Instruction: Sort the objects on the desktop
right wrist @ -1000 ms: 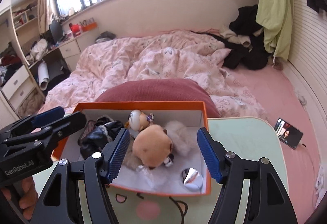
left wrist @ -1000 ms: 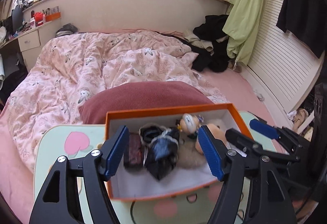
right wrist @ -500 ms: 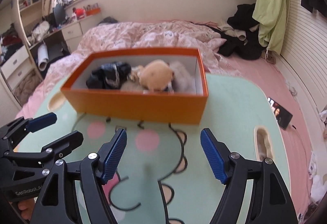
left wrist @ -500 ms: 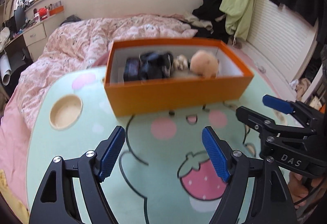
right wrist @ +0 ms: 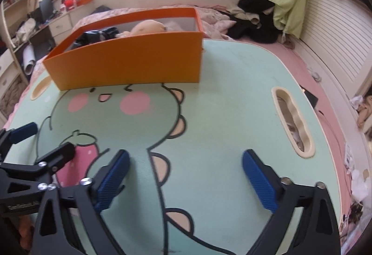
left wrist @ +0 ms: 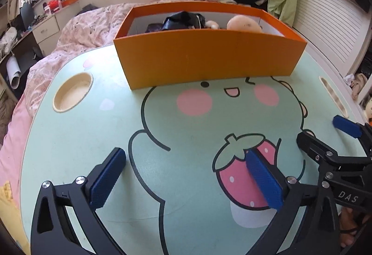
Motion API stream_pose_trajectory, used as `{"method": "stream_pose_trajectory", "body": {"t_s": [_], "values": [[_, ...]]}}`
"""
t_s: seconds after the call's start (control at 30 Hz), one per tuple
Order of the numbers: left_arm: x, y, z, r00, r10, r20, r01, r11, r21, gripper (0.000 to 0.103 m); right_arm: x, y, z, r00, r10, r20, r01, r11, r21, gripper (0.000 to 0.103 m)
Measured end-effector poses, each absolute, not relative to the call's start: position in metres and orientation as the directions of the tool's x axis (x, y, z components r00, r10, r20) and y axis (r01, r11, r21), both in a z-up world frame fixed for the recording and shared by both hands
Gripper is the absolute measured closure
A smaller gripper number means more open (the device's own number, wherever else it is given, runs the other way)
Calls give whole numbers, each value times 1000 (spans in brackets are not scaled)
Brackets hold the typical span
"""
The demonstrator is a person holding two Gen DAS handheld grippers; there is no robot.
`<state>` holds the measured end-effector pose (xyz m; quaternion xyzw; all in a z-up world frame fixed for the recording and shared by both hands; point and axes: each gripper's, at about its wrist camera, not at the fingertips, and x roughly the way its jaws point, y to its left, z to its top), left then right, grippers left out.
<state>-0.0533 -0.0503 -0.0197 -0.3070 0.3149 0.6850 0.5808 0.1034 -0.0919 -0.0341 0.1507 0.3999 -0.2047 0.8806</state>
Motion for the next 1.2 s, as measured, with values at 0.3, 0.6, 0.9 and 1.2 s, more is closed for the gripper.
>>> {"method": "stream_pose_trajectory", "body": {"t_s": [0.3,0.6,0.9,1.2], "values": [[-53,-53,-22,-142,610,-780,-989,-128,80,0,104,-95,-37,603,-243,-760,480,871,102,0],[-56,-53,-21,-138,612,-778,-989,-123,79,0,103,-93,-38,604,-244,-759,480,871,102,0],[-55,-52,-21,-137,612,-778,-989,-121,79,0,103,-93,-38,604,-244,-759,479,872,102,0],[-55,-52,-21,-136,613,-778,-990,-120,79,0,103,-91,-38,604,-244,-759,479,872,101,0]]}}
